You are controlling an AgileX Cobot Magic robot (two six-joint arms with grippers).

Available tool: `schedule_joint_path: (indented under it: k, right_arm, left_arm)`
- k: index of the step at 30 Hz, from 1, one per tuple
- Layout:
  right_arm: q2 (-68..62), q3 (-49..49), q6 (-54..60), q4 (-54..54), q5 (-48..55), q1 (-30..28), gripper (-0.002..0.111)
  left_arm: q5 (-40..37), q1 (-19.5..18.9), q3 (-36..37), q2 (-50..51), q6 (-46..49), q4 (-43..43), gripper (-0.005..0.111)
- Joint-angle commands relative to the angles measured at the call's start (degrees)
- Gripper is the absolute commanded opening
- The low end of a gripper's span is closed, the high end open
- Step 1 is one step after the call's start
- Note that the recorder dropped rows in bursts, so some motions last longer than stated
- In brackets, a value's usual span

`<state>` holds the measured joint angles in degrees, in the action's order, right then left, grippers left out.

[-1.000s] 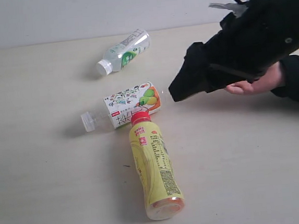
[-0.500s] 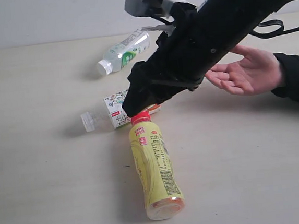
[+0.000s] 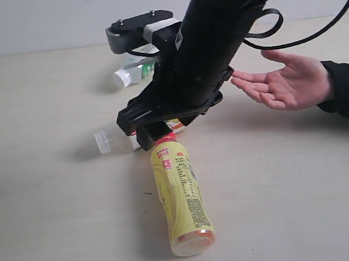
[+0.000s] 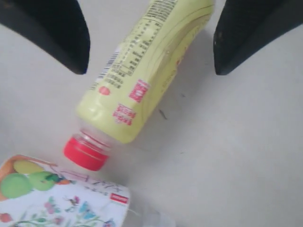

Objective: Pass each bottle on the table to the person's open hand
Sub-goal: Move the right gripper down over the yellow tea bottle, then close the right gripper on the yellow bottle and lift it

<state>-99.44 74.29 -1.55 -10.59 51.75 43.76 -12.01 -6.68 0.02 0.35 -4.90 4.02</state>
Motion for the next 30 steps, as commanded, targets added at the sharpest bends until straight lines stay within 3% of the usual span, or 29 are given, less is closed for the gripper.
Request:
schedule_joint_path:
  k: [1, 17, 20, 25, 30]
  right_arm:
    - [-2.92, 1.66, -9.50, 8.55, 2.07, 1.60, 0.074]
    - [-16.49, 1.66, -12.13, 6.58, -2.38, 1.60, 0.075]
    - [-16.51, 1.66, -12.01, 6.34, -2.13, 1.60, 0.055]
    - [-16.37, 1.66, -12.01, 6.72, 1.53, 1.60, 0.000]
    - [-14.72, 1.66, -11.64, 6.53, 2.14, 1.60, 0.000]
  left_arm:
    - [0.34, -0.14, -0.02, -0.35, 0.12, 0.15, 0.000]
    - [0.34, -0.14, -0.02, -0.35, 0.12, 0.15, 0.000]
    - [0.34, -0.14, -0.02, -0.35, 0.12, 0.15, 0.000]
    - [0.34, -0.14, -0.02, -0.35, 0.12, 0.15, 0.000]
    - [0.34, -0.14, -0.02, -0.35, 0.12, 0.15, 0.000]
